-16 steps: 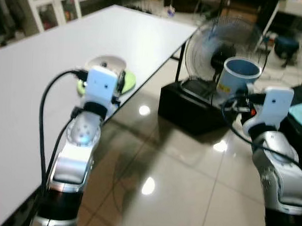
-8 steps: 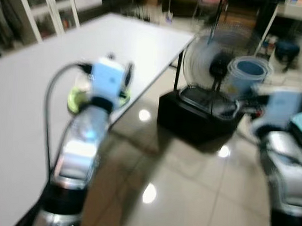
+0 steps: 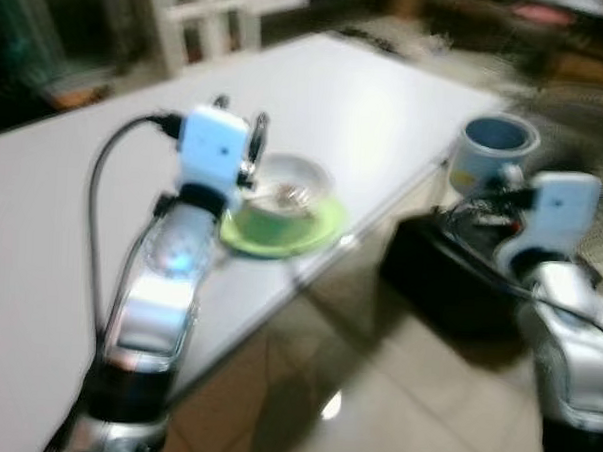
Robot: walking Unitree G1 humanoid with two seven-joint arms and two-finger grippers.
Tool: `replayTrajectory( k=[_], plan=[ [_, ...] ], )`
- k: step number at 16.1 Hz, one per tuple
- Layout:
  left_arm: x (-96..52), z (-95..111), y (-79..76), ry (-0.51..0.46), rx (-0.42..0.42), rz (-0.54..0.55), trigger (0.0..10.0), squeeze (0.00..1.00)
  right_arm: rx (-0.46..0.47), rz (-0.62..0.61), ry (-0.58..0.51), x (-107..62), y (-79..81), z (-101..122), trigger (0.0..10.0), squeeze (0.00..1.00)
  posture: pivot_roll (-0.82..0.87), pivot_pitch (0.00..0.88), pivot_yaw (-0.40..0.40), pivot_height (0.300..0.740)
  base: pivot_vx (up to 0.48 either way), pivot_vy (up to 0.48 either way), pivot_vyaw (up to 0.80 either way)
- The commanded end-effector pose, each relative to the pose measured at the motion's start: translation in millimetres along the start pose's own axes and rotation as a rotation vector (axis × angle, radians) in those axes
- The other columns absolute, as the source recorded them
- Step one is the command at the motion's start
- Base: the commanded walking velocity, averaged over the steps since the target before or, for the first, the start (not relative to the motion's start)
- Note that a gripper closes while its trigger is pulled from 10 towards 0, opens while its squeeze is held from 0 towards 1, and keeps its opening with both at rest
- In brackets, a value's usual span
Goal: Setting the table
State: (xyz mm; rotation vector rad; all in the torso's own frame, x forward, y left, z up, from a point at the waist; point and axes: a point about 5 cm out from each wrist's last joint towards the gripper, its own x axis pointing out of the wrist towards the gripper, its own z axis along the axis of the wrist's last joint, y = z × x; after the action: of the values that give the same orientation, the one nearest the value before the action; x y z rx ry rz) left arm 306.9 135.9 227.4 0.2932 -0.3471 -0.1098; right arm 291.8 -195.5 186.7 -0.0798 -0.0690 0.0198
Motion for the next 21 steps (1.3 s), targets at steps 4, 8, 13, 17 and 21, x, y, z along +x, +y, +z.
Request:
replayTrajectory(
  k=[4, 8, 13, 17, 21],
  plan=[
    [1.1, 4.4, -6.9, -0.015, -0.002, -0.018, 10.0, 0.0, 0.034, -0.063, -0.036, -3.2, -14.5, 3.7, 10.0, 0.0, -0.01, 0.0, 0.003, 0.74, 0.463, 0.0, 0.2],
    [-0.8, 1.7, -7.8, 0.015, -0.044, -0.036, 10.0, 0.0, 0.025, -0.082, -0.055, -1.5, -26.8, 9.7, 10.0, 0.0, -0.01, 0.0, 0.0, 0.74, 0.338, 0.0, 0.0],
    [-10.0, 0.5, -21.5, 0.017, -0.057, -0.157, 10.0, 0.0, 0.04, -0.101, -0.085, 0.0, -44.5, 19.1, 10.0, 0.0, -0.01, 0.0, -0.007, 0.74, 0.0, 0.0, 0.0],
    [-13.8, 0.4, -24.4, 0.033, -0.058, -0.207, 10.0, 0.0, 0.117, -0.092, -0.062, 3.3, -59.3, 22.0, 10.0, 0.0, 0.0, 0.0, -0.005, 0.74, 0.0, 0.0, 0.0],
    [-10.3, 0.2, -25.7, 0.055, -0.072, -0.281, 10.0, 0.0, 0.122, 0.06, 0.146, 18.6, -83.5, 4.5, 10.0, 0.0, -0.02, 0.0, 0.019, 0.74, 0.0, 0.0, 0.0]
  ],
)
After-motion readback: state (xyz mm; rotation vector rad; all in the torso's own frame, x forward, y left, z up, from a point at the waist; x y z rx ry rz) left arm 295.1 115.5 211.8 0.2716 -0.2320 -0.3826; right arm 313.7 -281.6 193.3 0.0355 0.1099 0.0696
